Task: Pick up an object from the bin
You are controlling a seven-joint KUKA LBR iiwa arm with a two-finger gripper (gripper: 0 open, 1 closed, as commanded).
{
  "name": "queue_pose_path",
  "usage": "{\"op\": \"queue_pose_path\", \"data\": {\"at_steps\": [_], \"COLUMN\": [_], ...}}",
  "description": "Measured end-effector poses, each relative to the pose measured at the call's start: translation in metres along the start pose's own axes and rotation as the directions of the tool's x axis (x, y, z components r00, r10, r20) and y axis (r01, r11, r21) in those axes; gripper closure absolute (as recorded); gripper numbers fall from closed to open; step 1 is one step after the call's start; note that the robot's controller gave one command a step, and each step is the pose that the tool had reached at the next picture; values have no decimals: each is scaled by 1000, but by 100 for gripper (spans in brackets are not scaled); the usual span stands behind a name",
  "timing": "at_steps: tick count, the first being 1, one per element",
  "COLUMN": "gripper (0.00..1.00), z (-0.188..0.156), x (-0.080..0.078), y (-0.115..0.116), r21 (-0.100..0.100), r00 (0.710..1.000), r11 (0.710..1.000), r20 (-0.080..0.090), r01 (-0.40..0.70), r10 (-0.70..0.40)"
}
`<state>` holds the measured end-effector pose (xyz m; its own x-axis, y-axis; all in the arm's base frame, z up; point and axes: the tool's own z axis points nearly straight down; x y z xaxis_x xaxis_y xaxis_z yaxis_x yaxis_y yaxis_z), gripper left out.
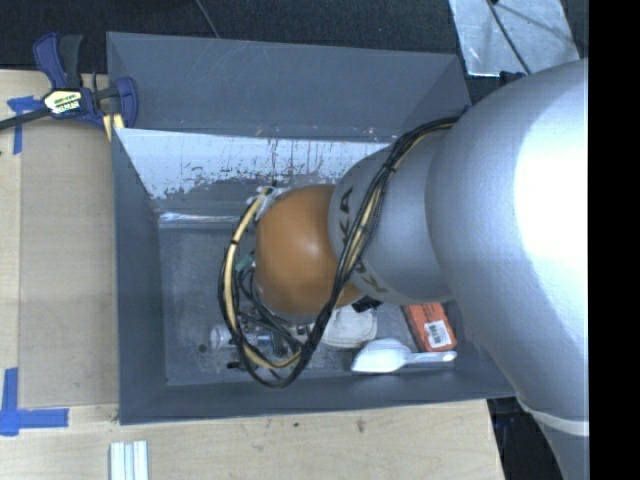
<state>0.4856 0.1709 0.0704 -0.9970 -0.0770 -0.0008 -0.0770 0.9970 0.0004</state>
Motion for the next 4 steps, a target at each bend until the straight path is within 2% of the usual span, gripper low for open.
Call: {"op": "queue_pose_path", "data": {"at_steps": [2, 4], "gripper": [100, 100], "z": [-8, -33], "x": [0, 2], "y": [0, -1], "r21": [0, 2], "r00": [1000, 1000], "r11": [1000, 1000], "r20": [1, -8], "r01": [-1, -2], "r10": [1, 2]}}
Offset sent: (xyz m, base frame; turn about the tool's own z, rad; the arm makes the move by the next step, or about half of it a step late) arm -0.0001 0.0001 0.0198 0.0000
